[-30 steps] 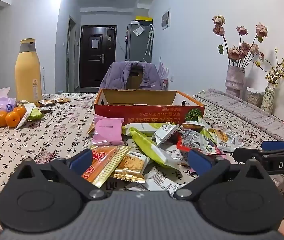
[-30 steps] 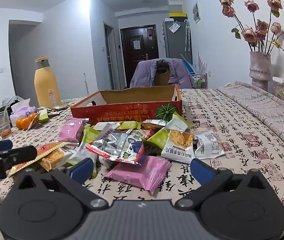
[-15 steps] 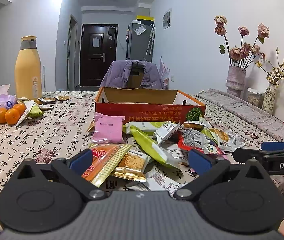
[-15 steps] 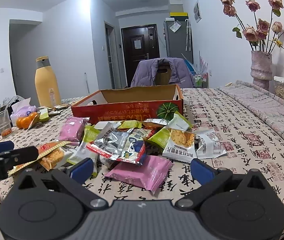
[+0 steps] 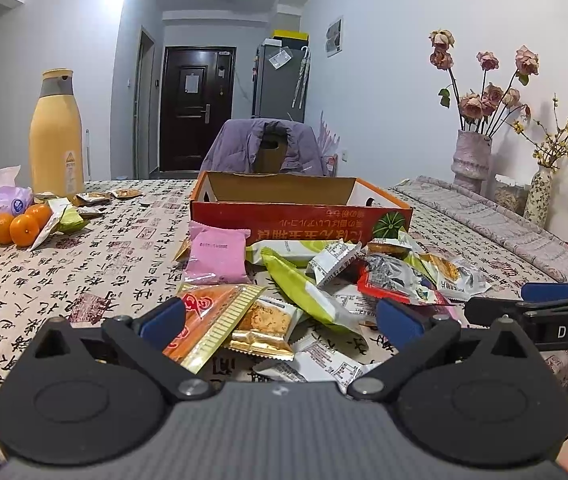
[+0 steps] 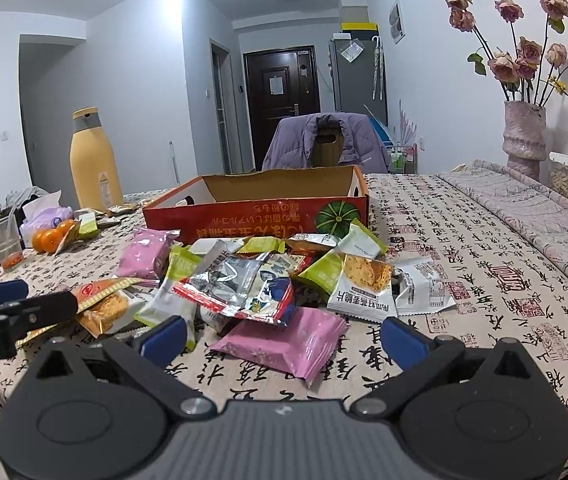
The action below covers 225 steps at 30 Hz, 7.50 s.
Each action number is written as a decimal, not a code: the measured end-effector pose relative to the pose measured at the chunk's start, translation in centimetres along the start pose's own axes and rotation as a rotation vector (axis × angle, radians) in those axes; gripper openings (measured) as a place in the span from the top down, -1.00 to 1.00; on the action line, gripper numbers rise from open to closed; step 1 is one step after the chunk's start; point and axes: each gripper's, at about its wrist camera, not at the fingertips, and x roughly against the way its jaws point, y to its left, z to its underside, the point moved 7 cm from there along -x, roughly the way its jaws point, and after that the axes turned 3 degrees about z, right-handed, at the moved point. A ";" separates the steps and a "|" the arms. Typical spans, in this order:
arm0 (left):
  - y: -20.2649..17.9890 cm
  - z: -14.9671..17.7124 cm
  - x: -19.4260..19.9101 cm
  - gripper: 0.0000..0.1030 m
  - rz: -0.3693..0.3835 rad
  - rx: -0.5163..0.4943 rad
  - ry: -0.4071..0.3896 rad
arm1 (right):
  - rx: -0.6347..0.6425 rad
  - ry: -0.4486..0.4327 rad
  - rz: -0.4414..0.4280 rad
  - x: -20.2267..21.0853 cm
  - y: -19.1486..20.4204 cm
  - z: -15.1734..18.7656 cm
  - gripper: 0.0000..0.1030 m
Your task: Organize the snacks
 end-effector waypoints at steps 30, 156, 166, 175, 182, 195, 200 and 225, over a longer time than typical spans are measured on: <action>-0.2 0.3 0.1 -1.00 -0.001 0.001 -0.004 | 0.001 0.005 0.001 -0.2 0.0 0.3 -1.00; -1.4 -1.6 -15.2 0.29 -0.058 0.077 0.429 | -0.022 -0.011 0.024 -6.4 -6.2 -2.5 -0.31; -1.1 -3.0 -13.5 0.61 -0.027 0.059 0.352 | -0.010 -0.031 0.012 -5.9 -5.0 -3.4 -0.31; -0.9 -5.9 -12.2 0.61 -0.002 0.065 0.261 | 0.006 -0.059 0.001 -6.0 -4.1 -5.1 -0.31; -0.6 -11.2 -12.6 0.61 -0.006 0.051 0.162 | 0.013 -0.109 -0.010 -7.7 -3.7 -9.2 -0.31; -0.1 -18.6 -19.8 0.61 -0.052 0.025 0.147 | 0.025 -0.077 -0.032 -16.2 -1.9 -17.6 -0.31; 0.4 -19.5 -23.9 0.61 -0.092 0.020 0.163 | 0.010 -0.001 -0.022 -20.8 -1.5 -19.1 -0.31; 3.8 -14.5 -29.8 -0.42 -0.147 0.042 0.256 | -0.009 0.220 -0.004 -28.9 -1.4 -14.8 -0.71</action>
